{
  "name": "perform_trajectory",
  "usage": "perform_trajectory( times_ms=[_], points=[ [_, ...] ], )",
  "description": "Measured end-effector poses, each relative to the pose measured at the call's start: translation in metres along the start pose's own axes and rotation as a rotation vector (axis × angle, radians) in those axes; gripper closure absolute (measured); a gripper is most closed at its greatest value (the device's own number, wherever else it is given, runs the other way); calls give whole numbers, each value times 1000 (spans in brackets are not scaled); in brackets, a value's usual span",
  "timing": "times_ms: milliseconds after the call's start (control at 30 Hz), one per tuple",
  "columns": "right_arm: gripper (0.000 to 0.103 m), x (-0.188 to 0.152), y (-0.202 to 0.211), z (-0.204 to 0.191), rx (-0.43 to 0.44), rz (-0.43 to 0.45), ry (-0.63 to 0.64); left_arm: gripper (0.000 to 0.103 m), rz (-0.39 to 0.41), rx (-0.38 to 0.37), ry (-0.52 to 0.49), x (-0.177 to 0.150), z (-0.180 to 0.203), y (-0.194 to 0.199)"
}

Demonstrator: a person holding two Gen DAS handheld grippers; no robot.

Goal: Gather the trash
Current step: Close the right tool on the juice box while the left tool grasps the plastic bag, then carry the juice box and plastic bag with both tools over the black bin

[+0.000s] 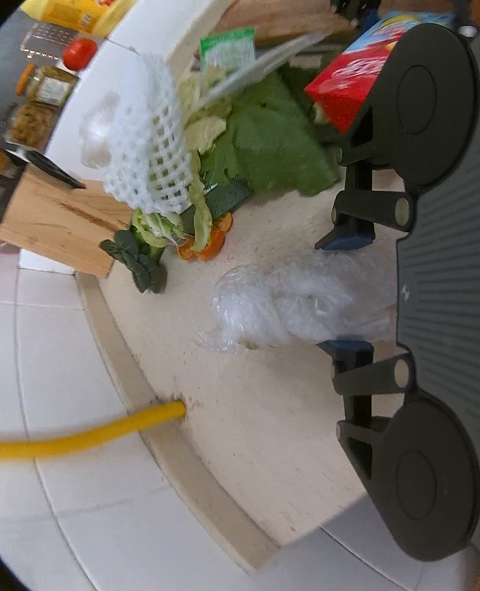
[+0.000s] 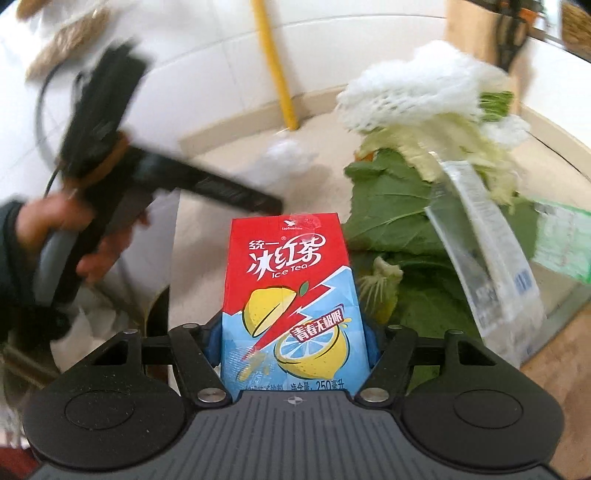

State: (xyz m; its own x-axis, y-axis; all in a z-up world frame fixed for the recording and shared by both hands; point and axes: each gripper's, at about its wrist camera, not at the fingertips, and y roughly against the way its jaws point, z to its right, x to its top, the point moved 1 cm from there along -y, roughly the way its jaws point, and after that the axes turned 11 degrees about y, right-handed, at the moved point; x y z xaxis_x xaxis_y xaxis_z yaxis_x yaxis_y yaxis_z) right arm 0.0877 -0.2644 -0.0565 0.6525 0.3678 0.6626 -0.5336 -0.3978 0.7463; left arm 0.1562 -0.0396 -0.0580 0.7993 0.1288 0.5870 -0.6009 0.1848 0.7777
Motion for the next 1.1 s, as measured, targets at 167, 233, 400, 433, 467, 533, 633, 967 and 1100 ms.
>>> perform_trajectory(
  times_ms=[167,233,400,433,467,533,633,967,1100],
  points=[
    [31,-10,1,-7,-42,-21,-67,64,7,-39,46,-22,-13,26],
    [31,-10,5,-14,-69,-8,-73,64,12,-58,58,-29,-18,35],
    [31,-1,7,-34,-117,29,-88,64,23,-82,56,-42,-24,55],
    [31,1,7,-36,-128,29,-87,64,25,-81,58,-45,-25,58],
    [31,2,7,-39,-135,28,-90,64,24,-79,60,-47,-26,60],
    [31,3,7,-44,-160,27,-87,64,24,-76,61,-51,-29,62],
    [31,6,5,-50,-171,27,-81,64,23,-95,68,-57,-30,66],
    [31,21,1,-73,-201,42,-58,64,58,-97,87,-70,-38,87],
    [31,32,-5,-90,-180,53,-22,64,87,-62,111,-75,-51,100]
  ],
)
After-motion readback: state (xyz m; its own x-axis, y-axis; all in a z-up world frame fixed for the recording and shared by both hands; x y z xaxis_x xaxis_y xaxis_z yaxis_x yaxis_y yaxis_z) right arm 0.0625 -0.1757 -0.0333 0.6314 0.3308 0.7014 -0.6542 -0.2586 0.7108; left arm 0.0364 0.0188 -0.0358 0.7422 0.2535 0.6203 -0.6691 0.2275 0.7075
